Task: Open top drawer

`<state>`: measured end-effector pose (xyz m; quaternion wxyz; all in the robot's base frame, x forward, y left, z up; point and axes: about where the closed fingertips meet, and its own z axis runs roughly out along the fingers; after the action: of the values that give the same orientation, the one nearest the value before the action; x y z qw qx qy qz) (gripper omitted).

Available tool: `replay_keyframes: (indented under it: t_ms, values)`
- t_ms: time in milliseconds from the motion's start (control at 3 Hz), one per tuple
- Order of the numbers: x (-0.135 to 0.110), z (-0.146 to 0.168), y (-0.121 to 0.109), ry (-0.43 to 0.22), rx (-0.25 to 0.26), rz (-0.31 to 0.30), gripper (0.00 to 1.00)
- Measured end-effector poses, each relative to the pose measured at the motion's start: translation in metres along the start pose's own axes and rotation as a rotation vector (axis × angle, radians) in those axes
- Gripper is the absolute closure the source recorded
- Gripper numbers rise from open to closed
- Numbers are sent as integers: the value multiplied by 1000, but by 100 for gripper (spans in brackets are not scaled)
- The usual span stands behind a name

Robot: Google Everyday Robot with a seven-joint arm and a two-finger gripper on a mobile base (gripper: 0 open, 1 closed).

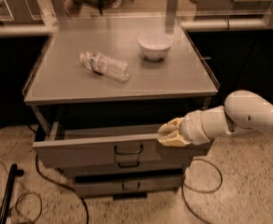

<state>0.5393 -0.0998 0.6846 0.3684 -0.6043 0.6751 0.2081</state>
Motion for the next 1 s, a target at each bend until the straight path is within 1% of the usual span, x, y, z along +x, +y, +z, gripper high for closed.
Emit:
replay_keyframes:
  t_ms: [333, 667, 1000]
  values:
    - [0, -1, 1, 0, 0, 0, 100]
    - [0, -1, 1, 0, 0, 0, 83]
    - [0, -1, 1, 0, 0, 0, 37]
